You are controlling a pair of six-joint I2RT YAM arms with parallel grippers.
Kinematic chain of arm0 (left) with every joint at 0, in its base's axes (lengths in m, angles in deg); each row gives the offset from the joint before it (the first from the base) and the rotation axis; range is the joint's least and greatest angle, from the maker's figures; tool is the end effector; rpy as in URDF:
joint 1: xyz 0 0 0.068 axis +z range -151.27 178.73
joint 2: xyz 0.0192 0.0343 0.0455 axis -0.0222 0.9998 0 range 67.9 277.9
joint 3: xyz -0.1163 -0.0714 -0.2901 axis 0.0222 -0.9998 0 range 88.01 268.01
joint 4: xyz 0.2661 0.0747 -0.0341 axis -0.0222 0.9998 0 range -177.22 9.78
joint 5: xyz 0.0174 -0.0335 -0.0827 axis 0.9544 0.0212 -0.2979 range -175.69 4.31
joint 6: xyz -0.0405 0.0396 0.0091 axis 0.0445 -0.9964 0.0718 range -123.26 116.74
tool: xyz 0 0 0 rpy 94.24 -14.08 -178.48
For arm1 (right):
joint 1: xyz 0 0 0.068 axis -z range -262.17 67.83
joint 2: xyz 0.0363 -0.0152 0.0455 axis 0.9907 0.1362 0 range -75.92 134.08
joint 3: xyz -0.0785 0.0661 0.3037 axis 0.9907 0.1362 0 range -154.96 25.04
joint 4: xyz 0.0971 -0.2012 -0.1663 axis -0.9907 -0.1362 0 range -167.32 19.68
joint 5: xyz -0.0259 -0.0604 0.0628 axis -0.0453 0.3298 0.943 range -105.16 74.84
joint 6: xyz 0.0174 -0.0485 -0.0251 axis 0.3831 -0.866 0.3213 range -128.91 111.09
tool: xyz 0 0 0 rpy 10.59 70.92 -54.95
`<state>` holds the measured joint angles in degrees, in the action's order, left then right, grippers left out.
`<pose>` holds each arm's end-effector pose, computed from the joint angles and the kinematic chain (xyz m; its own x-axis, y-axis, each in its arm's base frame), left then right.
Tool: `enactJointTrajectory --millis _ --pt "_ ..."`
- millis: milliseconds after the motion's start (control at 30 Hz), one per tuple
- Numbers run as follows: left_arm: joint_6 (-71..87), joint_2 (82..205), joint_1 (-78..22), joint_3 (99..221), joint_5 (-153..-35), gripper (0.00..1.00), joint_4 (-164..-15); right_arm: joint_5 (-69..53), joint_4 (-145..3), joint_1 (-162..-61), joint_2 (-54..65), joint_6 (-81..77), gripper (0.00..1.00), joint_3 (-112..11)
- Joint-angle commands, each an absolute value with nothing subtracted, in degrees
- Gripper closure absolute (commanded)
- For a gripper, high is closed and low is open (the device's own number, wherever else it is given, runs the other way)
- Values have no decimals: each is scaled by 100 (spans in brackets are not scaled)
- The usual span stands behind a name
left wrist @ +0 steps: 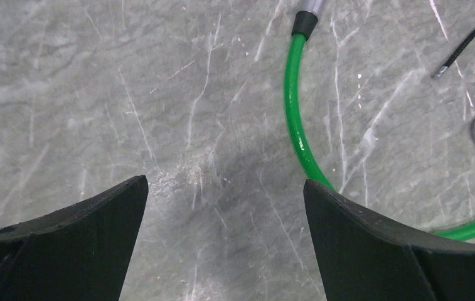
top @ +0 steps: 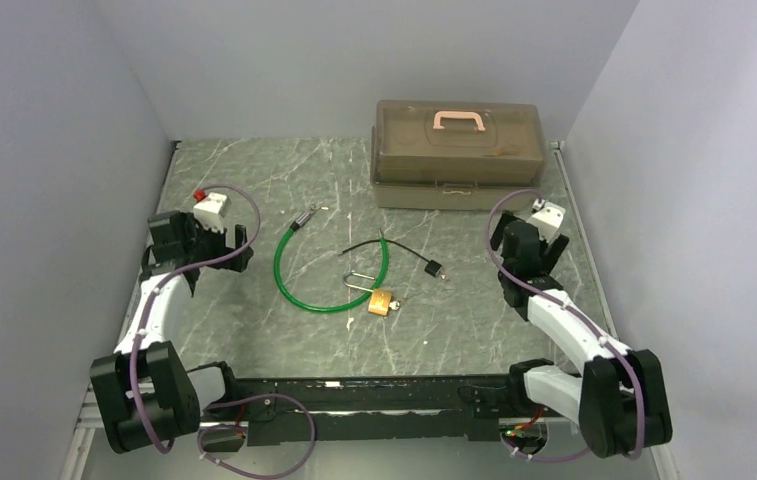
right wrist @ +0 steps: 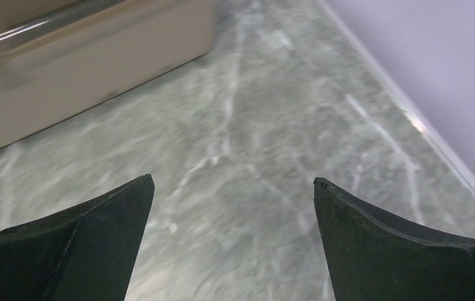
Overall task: Unlock with the key
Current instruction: Reset both arms
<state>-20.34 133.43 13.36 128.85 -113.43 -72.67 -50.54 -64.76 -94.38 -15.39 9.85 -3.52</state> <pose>0.2366 0.0421 0.2736 -0.5482 0.1255 -0.8269 0.2994 0.9526 -0.0539 0.2169 0.0229 0.2500 -0.3040 0.2025 -0.9309 0.4565 0.8886 0.0443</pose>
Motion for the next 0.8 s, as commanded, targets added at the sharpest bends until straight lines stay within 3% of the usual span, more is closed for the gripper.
enactJointTrajectory --millis 0,300,600,700,767 --pt "-1519 13401 1519 12242 -11706 1 -9344 -5763 -4629 -9012 -1222 604 0 84" --pt "-1281 13585 1541 11063 -11857 1 -11615 -5023 -2582 -8499 -480 401 0 802" --pt "-530 13981 1541 10537 -11749 1 -13587 -4571 -1614 -8343 208 242 0 964" --pt "-376 14371 1537 10155 -11833 0 -14863 -4268 -1608 -8340 415 59 0 844" --pt "-352 14287 1524 10243 -11805 1 -14546 -3722 -1384 -8351 550 -272 0 868"
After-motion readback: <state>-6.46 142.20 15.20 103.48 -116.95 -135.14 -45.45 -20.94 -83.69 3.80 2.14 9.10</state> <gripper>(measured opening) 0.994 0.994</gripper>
